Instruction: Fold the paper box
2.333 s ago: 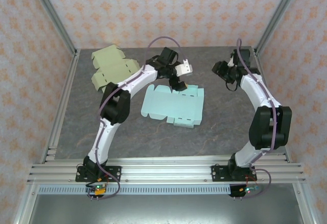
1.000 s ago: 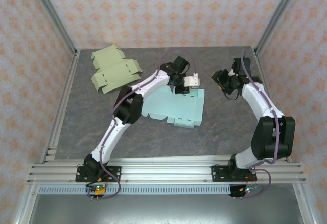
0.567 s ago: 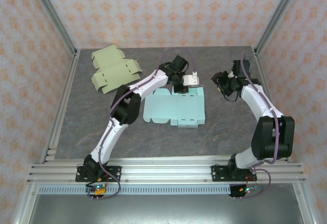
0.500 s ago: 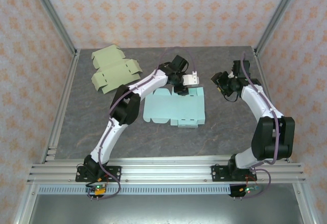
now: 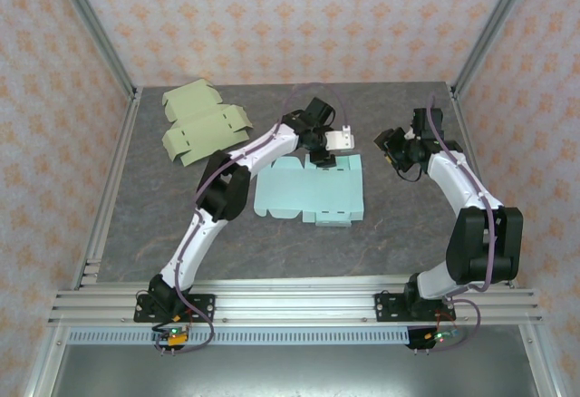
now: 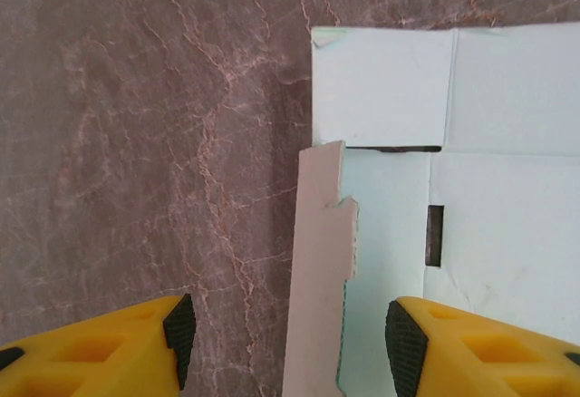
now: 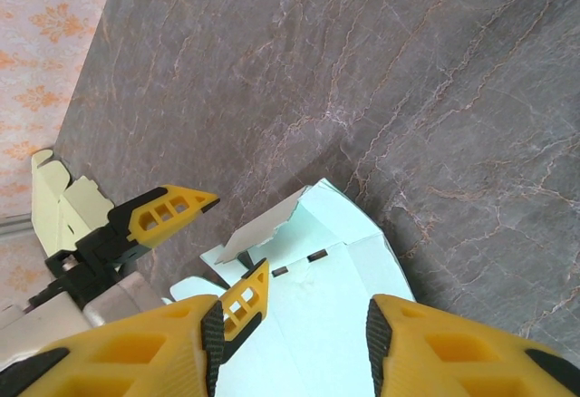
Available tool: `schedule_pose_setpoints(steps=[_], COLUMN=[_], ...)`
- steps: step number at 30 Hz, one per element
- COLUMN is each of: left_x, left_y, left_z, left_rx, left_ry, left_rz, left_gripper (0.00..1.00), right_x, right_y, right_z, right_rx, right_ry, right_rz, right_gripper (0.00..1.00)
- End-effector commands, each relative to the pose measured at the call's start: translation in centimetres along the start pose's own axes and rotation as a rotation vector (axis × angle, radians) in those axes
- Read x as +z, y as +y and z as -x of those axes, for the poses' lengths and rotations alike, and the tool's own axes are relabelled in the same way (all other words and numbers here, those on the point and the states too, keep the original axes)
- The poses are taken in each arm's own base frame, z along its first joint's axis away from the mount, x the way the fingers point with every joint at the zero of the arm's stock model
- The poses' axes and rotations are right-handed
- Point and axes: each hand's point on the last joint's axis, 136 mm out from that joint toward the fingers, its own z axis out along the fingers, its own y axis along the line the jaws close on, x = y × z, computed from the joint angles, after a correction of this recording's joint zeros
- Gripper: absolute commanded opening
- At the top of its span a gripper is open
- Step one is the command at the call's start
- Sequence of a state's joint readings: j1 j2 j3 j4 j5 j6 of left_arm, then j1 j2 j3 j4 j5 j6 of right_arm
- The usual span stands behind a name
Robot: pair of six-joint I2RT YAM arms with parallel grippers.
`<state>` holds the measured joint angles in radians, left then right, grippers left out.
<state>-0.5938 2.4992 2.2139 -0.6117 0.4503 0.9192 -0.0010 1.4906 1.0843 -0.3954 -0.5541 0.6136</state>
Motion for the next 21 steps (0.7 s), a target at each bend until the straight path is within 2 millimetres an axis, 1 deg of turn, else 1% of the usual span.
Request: schedule_pose_setpoints(steps=[1,5,6,7,9,14,16,18,19,21], left_x=[0.8,1.4,1.6,1.7,2.0,1.2,0.8,0.3,-0.1,-1.0], left_y=[0.8,1.1,1.2,1.2,1.2,1.2,1.3,1.4,1.7,2.7], left_z=[-0.2,-1.3,-1.6,-1.7,-1.8,-0.6,-0.3,-0.1,-0.1,-0.1], left_rx=[0.028,0.037,0.036,0.034,0.024,-0.002,-0.005,-0.022,-0.047,-0.133], left_ry=[0.011,0.063,0.076,0.081,0.077,0.045,0.041,0.046,0.053,0.073], left_rz=[0.033,0.051,0.055,0.056,0.053,0.034,0.033,0.036,0.051,0.102], left_gripper=[0.61,0.60,0.59,0.53,0.36,0.09,0.05,0.04,0.00,0.00], right_x=[0.0,0.4,0.4,0.6,0.6,0.7,0.8,0.9,1.0,1.3], right_y=[0.2,0.0,0.0,0.0,0.2,0.2,0.2,0.1,0.1,0.2], right_z=[0.7,0.7,0.7,0.7,0.6,0.7,0.6,0.4,0.2,-0.2], right_rx=[0.007,0.022,0.026,0.027,0.024,0.032,0.037,0.049,0.064,0.113], right_ry=[-0.016,-0.017,-0.017,-0.011,-0.002,-0.004,0.008,0.020,0.030,0.058], right_rz=[0.005,0.000,0.001,0.003,0.008,0.010,0.007,-0.003,-0.009,-0.003], right_gripper=[0.47,0.46,0.45,0.43,0.41,0.37,0.37,0.37,0.37,0.40])
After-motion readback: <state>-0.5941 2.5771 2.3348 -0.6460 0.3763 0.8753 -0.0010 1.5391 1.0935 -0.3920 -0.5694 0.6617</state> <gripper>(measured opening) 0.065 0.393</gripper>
